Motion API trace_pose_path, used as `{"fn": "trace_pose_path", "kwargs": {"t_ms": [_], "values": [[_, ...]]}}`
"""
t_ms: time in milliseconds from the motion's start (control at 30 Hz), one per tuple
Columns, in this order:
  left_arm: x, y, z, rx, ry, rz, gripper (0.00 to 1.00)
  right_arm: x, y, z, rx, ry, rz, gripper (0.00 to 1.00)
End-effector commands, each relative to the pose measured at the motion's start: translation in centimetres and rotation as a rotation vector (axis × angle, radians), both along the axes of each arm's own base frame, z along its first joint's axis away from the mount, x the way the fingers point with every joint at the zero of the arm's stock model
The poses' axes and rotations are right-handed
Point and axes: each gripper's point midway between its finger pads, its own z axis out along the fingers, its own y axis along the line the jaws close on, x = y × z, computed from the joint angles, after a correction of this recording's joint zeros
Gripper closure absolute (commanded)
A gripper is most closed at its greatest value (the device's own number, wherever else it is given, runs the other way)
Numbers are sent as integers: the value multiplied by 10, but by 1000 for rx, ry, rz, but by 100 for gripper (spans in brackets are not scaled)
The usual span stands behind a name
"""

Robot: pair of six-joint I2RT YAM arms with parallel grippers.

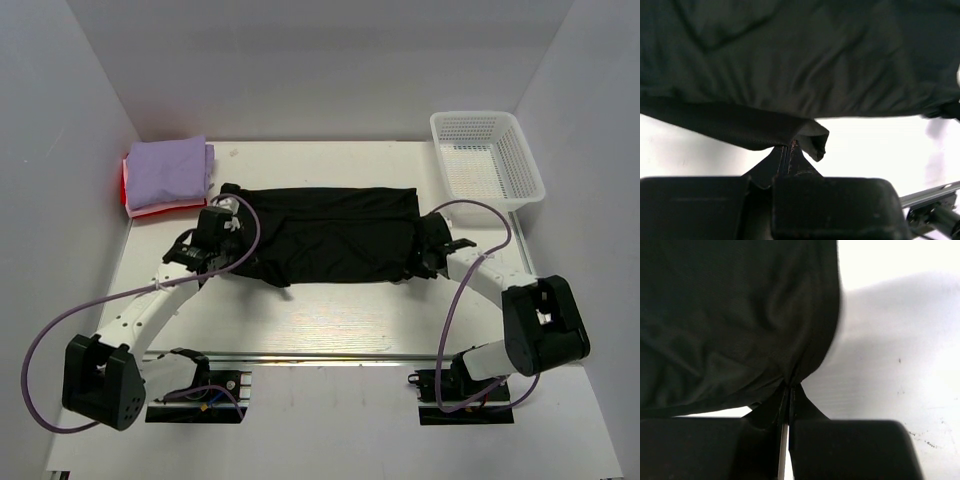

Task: Fold and stack the t-shirts
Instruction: Grap the side of the flattened tshirt closest away from the robot with both arms, then fold the other side of the tshirt into a rectangle

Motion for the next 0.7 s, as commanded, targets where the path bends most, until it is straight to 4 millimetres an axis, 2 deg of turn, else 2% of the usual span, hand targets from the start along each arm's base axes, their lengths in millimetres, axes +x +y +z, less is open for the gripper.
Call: {"fn": "trace_pose_path", "kwargs": {"t_ms": [0, 67, 100, 133, 167, 200, 233, 300, 367, 500, 533, 567, 600, 633, 667], "values": [[29, -6, 33, -26, -112, -19, 100, 17, 6, 18, 3, -18, 36, 100], [43, -5, 39, -6, -123, 4, 100, 17, 9, 17, 4, 4, 52, 100], [48, -4, 39, 8, -127, 5, 100, 24, 9, 20, -9, -4, 58, 100], [55, -4, 48, 9, -146, 13, 100, 23, 9, 20, -14, 9, 61, 100], [63, 0, 44, 38, -143, 40, 100, 30, 11, 25, -15, -2, 66, 100], [68, 2, 46, 49, -147, 53, 100, 31, 10, 20, -26, 17, 67, 100], [75, 4, 53, 60, -168, 71, 100, 39, 12, 28, -27, 8, 70, 100], [89, 8, 53, 79, -172, 100, 100, 43, 13, 28, -38, 16, 74, 100], [104, 14, 65, 113, -209, 134, 100, 53, 13, 33, -57, 20, 78, 100], [129, 17, 70, 151, -229, 151, 100, 71, 10, 42, -96, 32, 60, 100], [134, 23, 69, 165, -228, 173, 100, 78, 9, 41, -111, 37, 52, 100], [137, 22, 62, 179, -213, 165, 100, 75, 8, 40, -123, 57, 57, 100], [143, 23, 63, 184, -223, 175, 100, 82, 8, 46, -126, 44, 54, 100], [147, 29, 62, 194, -223, 196, 100, 83, 7, 43, -133, 59, 52, 100], [153, 32, 66, 190, -235, 208, 100, 92, 7, 49, -144, 47, 46, 100]]}}
